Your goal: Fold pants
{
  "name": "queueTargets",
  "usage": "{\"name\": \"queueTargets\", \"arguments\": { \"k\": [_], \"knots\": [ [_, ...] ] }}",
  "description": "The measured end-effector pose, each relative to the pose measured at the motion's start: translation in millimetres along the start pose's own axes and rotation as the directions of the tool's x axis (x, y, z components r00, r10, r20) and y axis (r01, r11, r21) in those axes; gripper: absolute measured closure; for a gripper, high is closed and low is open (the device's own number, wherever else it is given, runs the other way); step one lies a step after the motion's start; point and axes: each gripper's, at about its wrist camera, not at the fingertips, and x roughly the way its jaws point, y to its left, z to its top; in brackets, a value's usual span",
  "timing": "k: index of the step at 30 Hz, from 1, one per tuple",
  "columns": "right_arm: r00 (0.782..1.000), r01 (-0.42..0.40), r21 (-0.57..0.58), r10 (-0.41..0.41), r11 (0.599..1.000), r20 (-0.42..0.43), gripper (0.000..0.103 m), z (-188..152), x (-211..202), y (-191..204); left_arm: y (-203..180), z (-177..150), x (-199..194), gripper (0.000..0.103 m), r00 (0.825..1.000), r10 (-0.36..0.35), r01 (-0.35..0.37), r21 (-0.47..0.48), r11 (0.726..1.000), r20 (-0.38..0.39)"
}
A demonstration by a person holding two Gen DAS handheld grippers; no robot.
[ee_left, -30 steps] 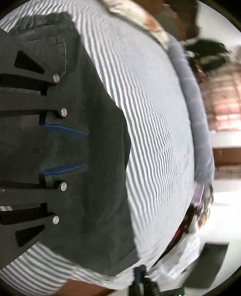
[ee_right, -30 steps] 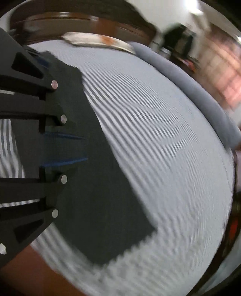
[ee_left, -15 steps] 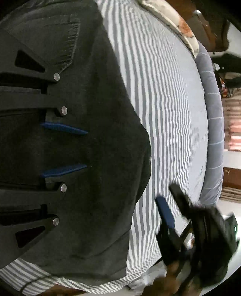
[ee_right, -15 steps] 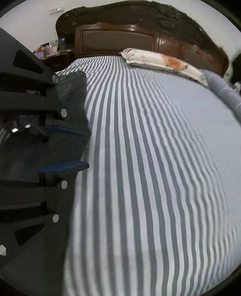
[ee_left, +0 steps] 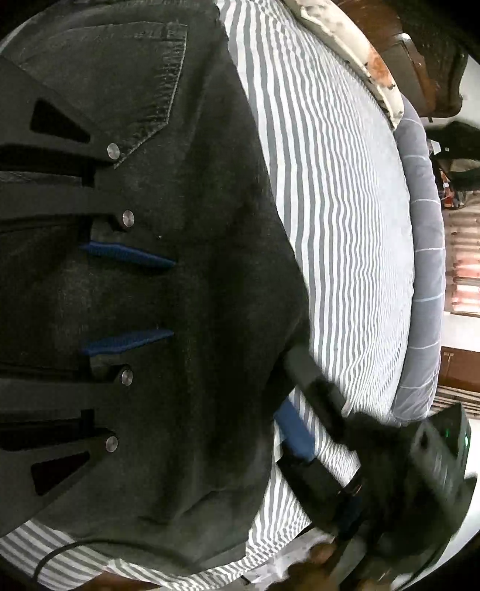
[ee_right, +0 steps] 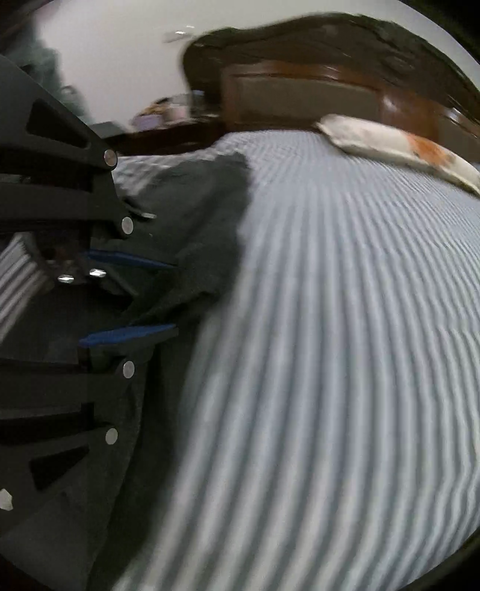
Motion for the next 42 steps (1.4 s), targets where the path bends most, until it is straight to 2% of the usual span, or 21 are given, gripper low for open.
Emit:
{"name": "queueTargets", "arguments": {
  "k": [4, 7, 8, 11, 15, 18, 21, 22, 23, 25, 30, 34, 38, 39, 41, 42],
  "knots": [
    [0.998, -0.024, -0.042, 0.022, 0.999, -0.058, 0.073, -26.3, 19.5, -1.5, 5.9, 3.4, 2.1, 0.066, 1.0, -0.01, 0.01, -0.023, 1.0, -0.006],
    [0.998, -0.025, -0.054, 0.022, 0.998, -0.05, 0.067, -32.9, 31.0, -4.0, 8.0, 5.0, 2.6, 0.066, 1.0, -0.013, 0.013, -0.028, 1.0, -0.006],
    [0.998, -0.045, -0.057, 0.043, 0.997, -0.039, 0.062, -34.0, 31.3, -6.3, 8.9, 4.7, 2.7, 0.066, 1.0, -0.014, 0.014, -0.031, 0.999, -0.005],
    [0.99, -0.14, -0.051, 0.14, 0.989, -0.004, 0.054, -29.5, 31.8, -6.9, 9.4, 3.5, 2.2, 0.066, 1.0, -0.015, 0.015, -0.035, 0.999, -0.002],
    [0.976, -0.214, -0.01, 0.214, 0.977, 0.033, 0.054, -15.4, 38.5, -9.7, 9.7, 2.5, 2.3, 0.066, 1.0, -0.013, 0.013, -0.031, 0.999, 0.002],
    [0.945, -0.323, 0.07, 0.319, 0.944, 0.068, 0.054, 1.5, 43.5, -18.7, 8.5, 4.3, 3.2, 0.066, 1.0, -0.015, 0.015, -0.03, 0.999, 0.005],
    [0.922, -0.365, 0.076, 0.349, 0.928, 0.17, 0.061, 16.0, 29.6, -14.9, 3.2, -2.0, -0.9, 0.066, 1.0, -0.017, 0.017, -0.026, 1.0, 0.01],
    [0.906, -0.392, 0.063, 0.373, 0.918, 0.199, 0.075, 21.9, 20.7, -10.6, 1.5, -4.5, -2.6, 0.066, 1.0, -0.017, 0.017, -0.025, 1.0, 0.011],
    [0.912, -0.373, 0.052, 0.356, 0.926, 0.205, 0.085, 25.8, 16.1, -5.8, 0.6, -4.9, -3.2, 0.066, 1.0, -0.015, 0.015, -0.023, 1.0, 0.011],
    [0.94, -0.263, -0.006, 0.258, 0.965, 0.222, 0.092, 31.3, 5.8, 8.9, -1.8, -8.8, -5.7, 0.066, 1.0, -0.016, 0.016, -0.028, 0.999, 0.011],
    [0.97, -0.109, -0.032, 0.113, 0.994, 0.213, 0.094, 41.0, 12.2, 24.0, 3.8, -5.6, -7.0, 0.066, 0.999, -0.035, 0.035, -0.064, 0.997, 0.0],
    [0.978, -0.02, -0.038, 0.028, 0.999, 0.209, 0.091, 49.1, 19.2, 22.1, 5.8, -1.5, -8.3, 0.066, 1.0, -0.027, 0.026, -0.061, 0.998, -0.003],
    [0.985, 0.025, -0.051, -0.016, 0.998, 0.172, 0.084, 47.7, 24.0, 22.7, 6.1, 0.5, -7.3, 0.066, 0.999, -0.033, 0.031, -0.079, 0.996, -0.019],
    [0.986, 0.042, -0.072, -0.029, 0.997, 0.166, 0.084, 44.1, 23.9, 24.0, 6.7, 0.3, -7.1, 0.066, 0.999, -0.037, 0.035, -0.083, 0.996, -0.019],
    [0.979, 0.12, -0.13, -0.095, 0.984, 0.183, 0.096, 41.6, 25.0, 33.2, 6.3, 1.2, -7.1, 0.066, 0.999, -0.033, 0.031, -0.076, 0.997, -0.022],
    [0.974, 0.156, -0.15, -0.126, 0.976, 0.19, 0.096, 41.2, 25.4, 35.6, 5.7, 0.8, -7.6, 0.066, 0.999, -0.031, 0.029, -0.074, 0.997, -0.022]
  ]
}}
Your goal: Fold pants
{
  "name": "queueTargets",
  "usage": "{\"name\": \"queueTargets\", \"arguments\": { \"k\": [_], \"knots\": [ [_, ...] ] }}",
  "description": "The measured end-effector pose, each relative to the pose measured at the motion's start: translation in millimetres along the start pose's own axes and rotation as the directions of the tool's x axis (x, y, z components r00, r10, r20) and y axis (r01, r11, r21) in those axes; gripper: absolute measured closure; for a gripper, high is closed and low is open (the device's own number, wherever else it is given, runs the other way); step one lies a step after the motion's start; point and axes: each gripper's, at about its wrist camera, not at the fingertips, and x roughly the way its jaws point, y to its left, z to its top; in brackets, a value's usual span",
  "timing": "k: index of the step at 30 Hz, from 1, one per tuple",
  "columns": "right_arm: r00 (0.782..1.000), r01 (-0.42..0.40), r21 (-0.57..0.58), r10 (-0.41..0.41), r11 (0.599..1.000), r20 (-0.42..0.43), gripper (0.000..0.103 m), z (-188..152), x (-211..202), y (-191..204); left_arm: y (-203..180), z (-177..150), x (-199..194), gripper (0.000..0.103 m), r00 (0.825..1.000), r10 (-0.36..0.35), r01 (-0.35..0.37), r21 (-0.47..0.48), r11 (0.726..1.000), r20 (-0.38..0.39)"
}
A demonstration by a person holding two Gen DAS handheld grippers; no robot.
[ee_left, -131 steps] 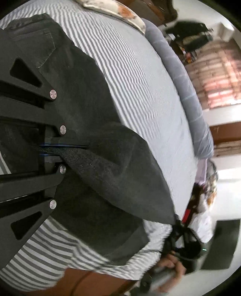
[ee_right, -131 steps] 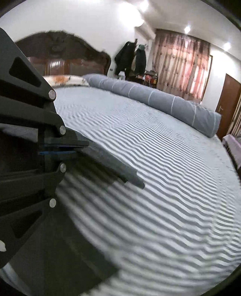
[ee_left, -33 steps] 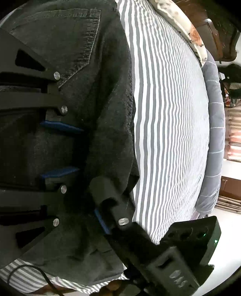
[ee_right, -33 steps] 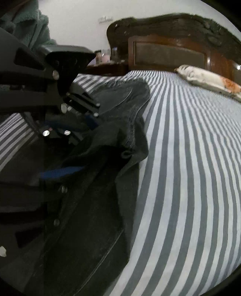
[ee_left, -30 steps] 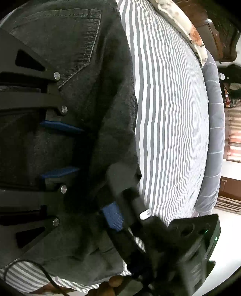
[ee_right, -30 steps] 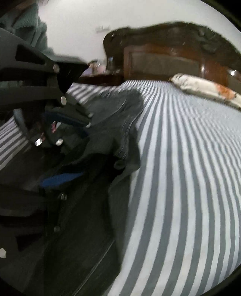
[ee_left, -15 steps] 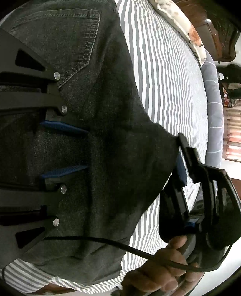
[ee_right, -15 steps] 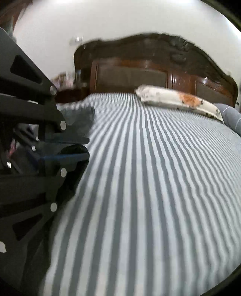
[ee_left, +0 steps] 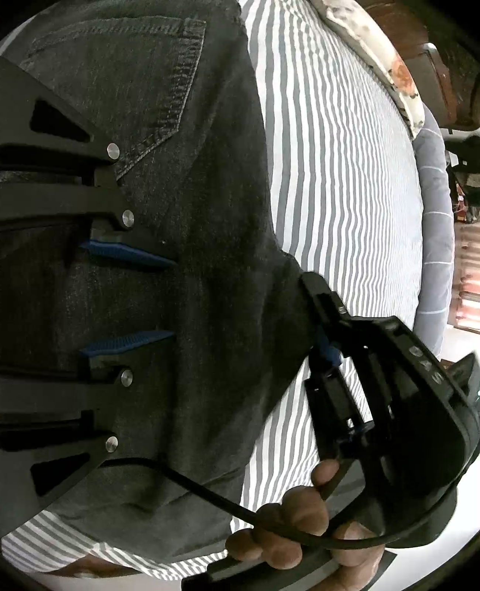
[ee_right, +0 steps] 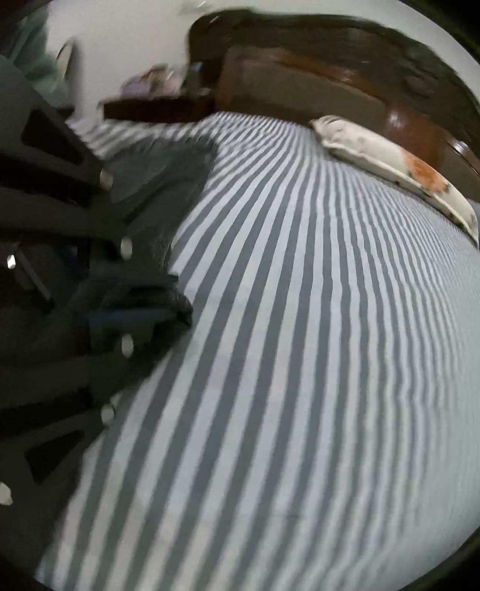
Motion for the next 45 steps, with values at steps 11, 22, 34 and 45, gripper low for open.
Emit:
{"name": "queueTargets", "arguments": {
  "k": [11, 22, 34, 45],
  "knots": [
    [0.978, 0.209, -0.065, -0.207, 0.976, 0.025, 0.092, 11.5, 22.1, 6.7, 0.3, 3.0, 2.6, 0.066, 1.0, 0.004, -0.004, -0.002, 1.0, -0.008],
    [0.951, 0.26, -0.033, -0.25, 0.965, 0.18, 0.086, -36.8, -37.4, 13.0, 29.0, 18.4, -5.9, 0.063, 0.996, 0.092, -0.09, -0.108, 0.99, 0.014],
    [0.926, 0.284, 0.183, -0.319, 0.941, 0.204, 0.093, -65.0, -19.7, -21.7, 17.1, 15.2, 2.6, 0.062, 0.984, 0.18, -0.179, 0.023, 0.984, -0.009],
    [0.881, 0.087, 0.398, -0.257, 0.913, 0.397, 0.075, -181.6, -114.1, -68.8, 2.4, 0.0, 1.9, 0.059, 0.961, 0.267, -0.274, 0.14, 0.952, 0.066]
  ]
}}
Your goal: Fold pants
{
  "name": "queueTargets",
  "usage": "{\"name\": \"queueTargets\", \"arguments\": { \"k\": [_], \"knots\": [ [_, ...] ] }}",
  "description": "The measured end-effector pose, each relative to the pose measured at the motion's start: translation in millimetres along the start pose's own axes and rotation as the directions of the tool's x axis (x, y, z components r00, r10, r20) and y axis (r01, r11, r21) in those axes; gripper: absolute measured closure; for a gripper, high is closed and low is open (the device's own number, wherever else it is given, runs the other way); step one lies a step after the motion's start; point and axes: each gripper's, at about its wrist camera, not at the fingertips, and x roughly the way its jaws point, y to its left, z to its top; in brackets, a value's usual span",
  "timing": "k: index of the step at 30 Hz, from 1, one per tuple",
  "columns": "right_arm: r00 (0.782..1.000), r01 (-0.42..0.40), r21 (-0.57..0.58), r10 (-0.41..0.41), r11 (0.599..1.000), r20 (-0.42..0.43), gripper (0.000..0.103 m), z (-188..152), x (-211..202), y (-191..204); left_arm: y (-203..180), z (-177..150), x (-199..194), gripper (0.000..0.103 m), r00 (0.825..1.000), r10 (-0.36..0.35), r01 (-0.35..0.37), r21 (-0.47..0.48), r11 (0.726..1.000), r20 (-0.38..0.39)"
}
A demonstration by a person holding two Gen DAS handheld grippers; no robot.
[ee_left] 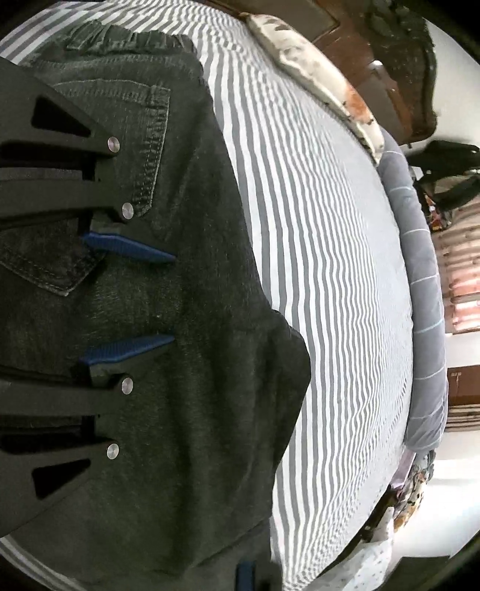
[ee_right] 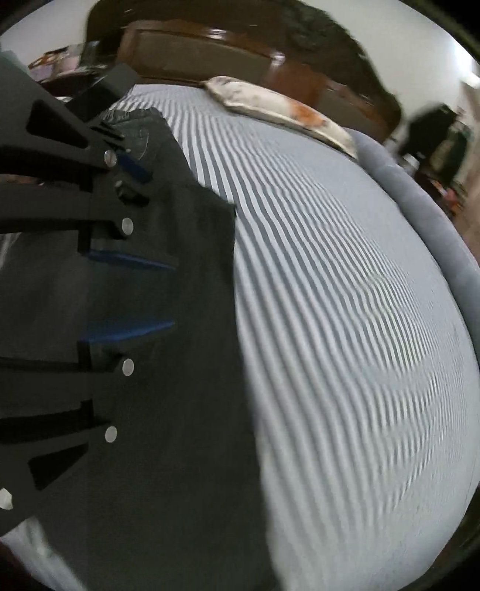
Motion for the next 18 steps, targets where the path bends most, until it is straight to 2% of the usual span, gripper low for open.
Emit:
{"name": "queueTargets", "arguments": {
  "k": [5, 11, 15, 18],
  "knots": [
    [0.995, 0.013, 0.226, -0.034, 0.974, 0.092, 0.074, -20.7, -69.6, -103.3, -7.4, -6.0, -5.6, 0.057, 0.999, 0.029, -0.03, 0.054, 0.998, 0.013],
    [0.977, 0.027, 0.45, -0.119, 0.893, 0.177, 0.071, -46.6, -135.7, -226.9, -8.1, -12.5, -13.8, 0.056, 1.0, 0.029, -0.029, 0.052, 0.998, -0.006],
    [0.968, -0.006, 0.548, -0.132, 0.837, 0.212, 0.071, -59.2, -153.6, -289.2, -16.6, -21.1, -22.9, 0.052, 0.997, 0.071, -0.07, 0.07, 0.995, -0.018],
    [0.963, -0.065, 0.6, -0.108, 0.797, 0.247, 0.071, -66.2, -155.7, -322.5, -14.7, -25.0, -32.1, 0.051, 0.997, 0.068, -0.067, 0.021, 0.998, -0.041]
  ]
}}
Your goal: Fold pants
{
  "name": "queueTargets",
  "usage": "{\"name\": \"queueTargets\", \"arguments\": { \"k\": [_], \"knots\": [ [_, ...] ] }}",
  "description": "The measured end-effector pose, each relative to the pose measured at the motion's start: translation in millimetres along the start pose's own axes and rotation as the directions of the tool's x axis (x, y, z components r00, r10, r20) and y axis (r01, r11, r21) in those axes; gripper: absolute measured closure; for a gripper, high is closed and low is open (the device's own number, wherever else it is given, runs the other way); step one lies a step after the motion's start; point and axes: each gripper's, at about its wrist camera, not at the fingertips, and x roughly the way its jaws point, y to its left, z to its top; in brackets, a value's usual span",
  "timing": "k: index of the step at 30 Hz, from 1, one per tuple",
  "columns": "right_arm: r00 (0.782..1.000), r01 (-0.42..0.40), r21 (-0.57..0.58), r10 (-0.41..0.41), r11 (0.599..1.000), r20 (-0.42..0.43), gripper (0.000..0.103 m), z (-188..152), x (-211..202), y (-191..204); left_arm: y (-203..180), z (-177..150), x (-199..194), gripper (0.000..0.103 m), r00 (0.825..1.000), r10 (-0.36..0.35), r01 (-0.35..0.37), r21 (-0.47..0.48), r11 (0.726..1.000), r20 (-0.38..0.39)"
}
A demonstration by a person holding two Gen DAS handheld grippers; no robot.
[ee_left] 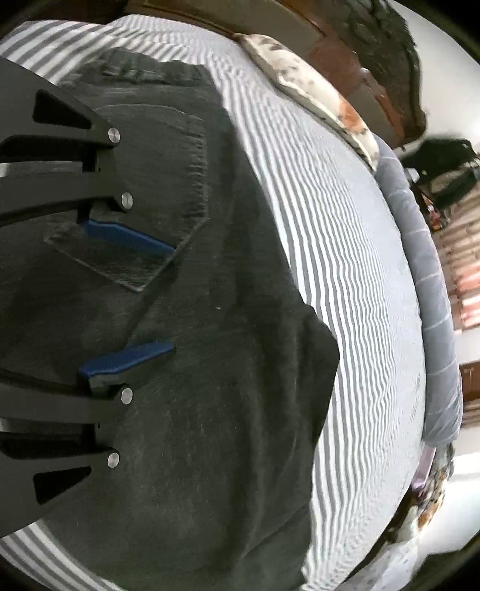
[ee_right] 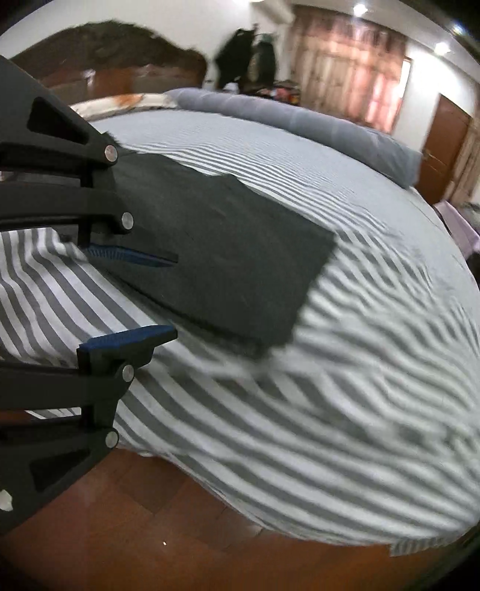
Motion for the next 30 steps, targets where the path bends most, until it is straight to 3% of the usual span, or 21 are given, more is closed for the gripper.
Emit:
{"name": "queueTargets", "arguments": {
  "k": [5, 13, 17, 21, 27, 30],
  "knots": [
    [0.999, -0.053, 0.066, 0.052, 0.996, 0.009, 0.071, 13.1, 10.9, -23.7, 6.3, 2.7, -19.5, 0.051, 0.997, -0.07, 0.068, -0.106, 0.992, -0.018],
    [0.992, -0.127, 0.122, 0.125, 0.984, 0.025, 0.072, 30.5, 23.0, -42.2, -31.4, 22.5, -49.4, 0.049, 0.993, -0.112, 0.113, -0.022, 0.993, 0.043],
    [0.988, -0.155, 0.094, 0.154, 0.983, 0.012, 0.086, 37.5, 16.8, -37.1, -61.3, 28.5, -52.9, 0.048, 0.986, -0.161, 0.16, 0.025, 0.987, 0.039],
    [0.982, -0.188, 0.047, 0.188, 0.981, 0.0, 0.087, 42.0, 11.7, -23.7, -85.4, 31.6, -52.6, 0.048, 0.978, -0.208, 0.207, 0.047, 0.977, 0.02],
    [0.995, -0.099, 0.014, 0.099, 0.995, 0.007, 0.085, 47.1, 22.2, -16.4, -109.3, 32.9, -52.3, 0.048, 0.972, -0.235, 0.234, 0.069, 0.97, 0.011],
    [0.994, -0.106, 0.024, 0.106, 0.994, 0.014, 0.085, 48.8, 28.1, -20.0, -117.7, 31.9, -53.0, 0.048, 0.969, -0.249, 0.247, 0.069, 0.966, 0.009]
  ]
}}
